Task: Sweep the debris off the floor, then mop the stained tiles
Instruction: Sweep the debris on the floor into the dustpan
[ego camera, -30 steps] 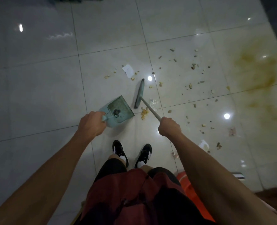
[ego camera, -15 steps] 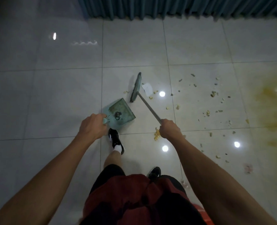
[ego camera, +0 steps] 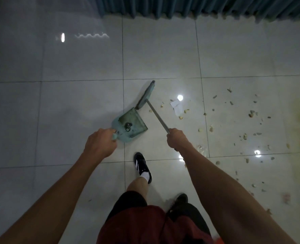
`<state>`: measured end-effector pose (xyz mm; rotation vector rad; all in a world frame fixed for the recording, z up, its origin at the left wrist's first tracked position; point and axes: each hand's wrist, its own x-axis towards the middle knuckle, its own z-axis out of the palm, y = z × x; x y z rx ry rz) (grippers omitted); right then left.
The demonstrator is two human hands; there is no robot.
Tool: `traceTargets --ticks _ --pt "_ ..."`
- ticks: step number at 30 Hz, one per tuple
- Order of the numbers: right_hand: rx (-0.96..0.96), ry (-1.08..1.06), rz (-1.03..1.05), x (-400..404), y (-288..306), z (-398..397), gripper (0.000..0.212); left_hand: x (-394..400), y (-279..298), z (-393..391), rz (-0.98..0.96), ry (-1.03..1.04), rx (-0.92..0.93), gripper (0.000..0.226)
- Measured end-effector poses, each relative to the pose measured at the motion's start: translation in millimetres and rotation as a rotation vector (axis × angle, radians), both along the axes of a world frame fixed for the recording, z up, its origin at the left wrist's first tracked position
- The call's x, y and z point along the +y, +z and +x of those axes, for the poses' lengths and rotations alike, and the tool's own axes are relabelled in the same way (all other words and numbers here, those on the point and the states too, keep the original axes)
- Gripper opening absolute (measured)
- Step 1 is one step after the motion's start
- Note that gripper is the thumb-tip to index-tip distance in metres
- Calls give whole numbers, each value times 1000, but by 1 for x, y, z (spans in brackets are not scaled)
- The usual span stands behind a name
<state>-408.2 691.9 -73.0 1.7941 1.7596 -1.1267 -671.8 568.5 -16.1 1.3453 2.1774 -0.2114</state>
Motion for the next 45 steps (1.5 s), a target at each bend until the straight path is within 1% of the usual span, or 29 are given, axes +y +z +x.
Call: traceTargets --ticks 3,6,13,15,18,24,28,34,40,45 --pt "-17 13 -14 12 -4 -17 32 18 1 -14 -6 4 -13 25" --pt "-68 75 -26 25 -6 -18 33 30 0 -20 2 14 -14 19" --pt "-150 15 -43 24 -11 31 35 53 3 -7 -6 -106 20 10" --pt "-156 -12 -47 17 -10 53 35 58 7 6 -5 -157 31 14" --pt "-171 -59 -57 2 -7 89 33 66 12 32 -1 -241 54 27" --pt "-176 -158 -109 -39 2 162 34 75 18 85 14 -357 83 21" --pt "-216 -293 -74 -68 8 211 33 81 24 127 48 -418 81 33" --pt "-267 -436 -37 -98 23 275 35 95 29 191 51 -511 77 44" --pt "-205 -536 4 -110 31 291 33 114 33 234 68 -615 69 40" --pt "-160 -551 32 -90 33 282 32 145 36 237 76 -631 61 32"
